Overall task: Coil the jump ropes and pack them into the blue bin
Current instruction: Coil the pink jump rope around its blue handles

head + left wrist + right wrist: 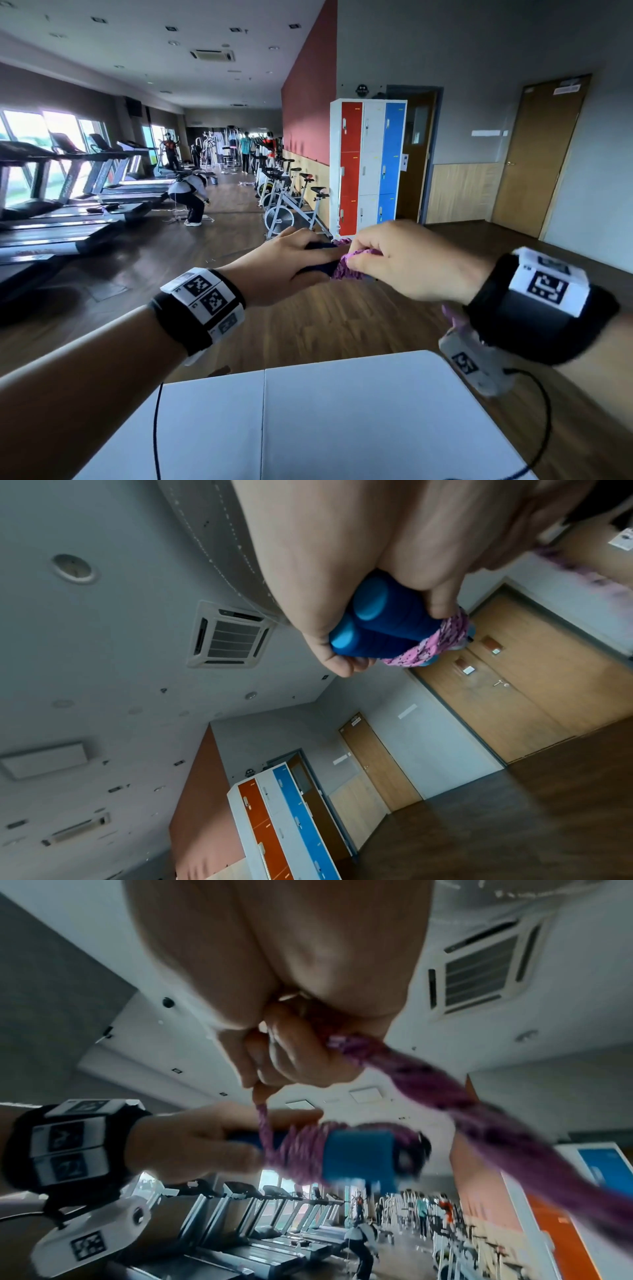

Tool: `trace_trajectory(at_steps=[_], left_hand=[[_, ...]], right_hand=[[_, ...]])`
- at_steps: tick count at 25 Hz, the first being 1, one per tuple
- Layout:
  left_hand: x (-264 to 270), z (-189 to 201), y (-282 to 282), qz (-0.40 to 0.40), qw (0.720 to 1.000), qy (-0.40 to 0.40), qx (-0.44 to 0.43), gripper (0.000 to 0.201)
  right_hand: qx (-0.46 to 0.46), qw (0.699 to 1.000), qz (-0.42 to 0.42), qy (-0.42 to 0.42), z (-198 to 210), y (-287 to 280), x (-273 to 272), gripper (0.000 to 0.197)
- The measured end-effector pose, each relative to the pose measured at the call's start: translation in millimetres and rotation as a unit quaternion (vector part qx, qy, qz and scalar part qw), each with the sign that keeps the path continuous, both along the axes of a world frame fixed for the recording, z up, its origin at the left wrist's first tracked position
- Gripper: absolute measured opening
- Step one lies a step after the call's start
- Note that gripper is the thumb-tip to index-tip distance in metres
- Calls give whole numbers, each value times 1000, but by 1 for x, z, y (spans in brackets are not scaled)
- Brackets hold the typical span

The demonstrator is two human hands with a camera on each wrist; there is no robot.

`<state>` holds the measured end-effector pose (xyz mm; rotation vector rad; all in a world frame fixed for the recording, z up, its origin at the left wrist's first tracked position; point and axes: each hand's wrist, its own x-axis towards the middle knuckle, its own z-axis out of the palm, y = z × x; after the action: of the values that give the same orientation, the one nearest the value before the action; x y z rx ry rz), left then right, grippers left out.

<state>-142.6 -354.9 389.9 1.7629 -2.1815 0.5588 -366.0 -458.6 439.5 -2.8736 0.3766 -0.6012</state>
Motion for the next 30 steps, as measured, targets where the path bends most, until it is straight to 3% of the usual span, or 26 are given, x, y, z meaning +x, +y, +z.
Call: trace_trajectory(at_steps=[4,7,13,17,20,21,25,28,30], left_hand=[[-12,2,-4,-6,999,-32,7,45],[-21,2,-2,-41,999,-27,-12,47],[-47,6,15,-133,987,-21,-85,47],[-47,15,23,-122,982,-14,-142,47],[-40,17,23,-98,982,-23,-160,50],[-37,14,21,-87,982,-18,-165,50],[-19,0,11,-40,986,9,-159,50],[-6,-7,6,-16,990,21,-135,49],[4,-8,5,8,992,34,-124,49]], right_hand=[[-75,995,41,60,45,-2,3,19],[-78,992,71,66,68,-14,11,16],[32,995,89,20,71,-51,23,31],[145,984,103,25,30,-90,33,14],[354,934,20,-36,-23,-98,34,16],[373,927,-1,-35,-40,-83,33,20],[336,933,64,-112,-83,-13,36,31],[278,951,49,-127,-97,0,32,17],[222,965,43,-131,-99,5,25,21]])
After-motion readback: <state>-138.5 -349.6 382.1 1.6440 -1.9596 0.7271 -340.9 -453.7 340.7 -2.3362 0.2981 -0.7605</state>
